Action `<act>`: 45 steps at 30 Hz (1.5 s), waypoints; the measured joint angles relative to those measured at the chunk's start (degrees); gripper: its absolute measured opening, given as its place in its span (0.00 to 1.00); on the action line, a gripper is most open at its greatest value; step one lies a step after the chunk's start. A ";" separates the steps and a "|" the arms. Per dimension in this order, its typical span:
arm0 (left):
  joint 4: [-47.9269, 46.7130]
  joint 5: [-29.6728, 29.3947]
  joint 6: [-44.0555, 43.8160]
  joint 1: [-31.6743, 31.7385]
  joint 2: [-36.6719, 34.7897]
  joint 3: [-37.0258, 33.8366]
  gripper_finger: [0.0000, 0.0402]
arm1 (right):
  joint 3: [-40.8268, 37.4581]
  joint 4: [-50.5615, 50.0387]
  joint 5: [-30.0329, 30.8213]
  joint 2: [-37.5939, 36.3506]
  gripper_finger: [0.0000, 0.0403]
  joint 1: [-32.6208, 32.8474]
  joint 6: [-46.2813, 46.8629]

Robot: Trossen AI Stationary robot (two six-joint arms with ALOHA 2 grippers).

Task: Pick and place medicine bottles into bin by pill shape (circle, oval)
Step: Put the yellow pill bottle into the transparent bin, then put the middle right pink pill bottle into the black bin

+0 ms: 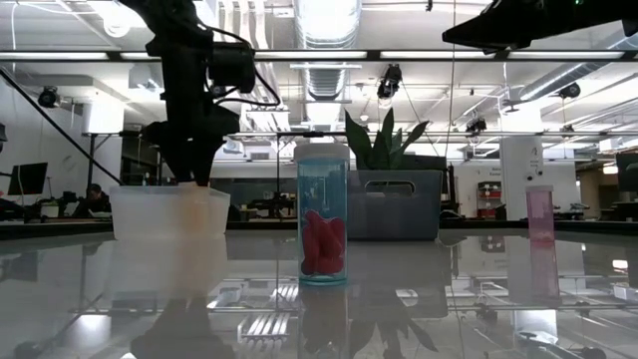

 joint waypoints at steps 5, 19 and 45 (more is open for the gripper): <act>0.98 0.00 0.02 0.00 0.00 -0.22 0.48 | 0.00 -0.02 0.00 0.00 0.16 0.00 0.00; 0.94 0.02 -0.02 0.00 0.02 -0.22 0.65 | 0.00 -0.04 0.01 0.00 0.16 -0.02 0.00; 21.14 -6.51 15.62 -9.61 -16.20 -1.19 0.68 | 0.00 -0.52 0.02 -0.01 0.16 -0.02 5.46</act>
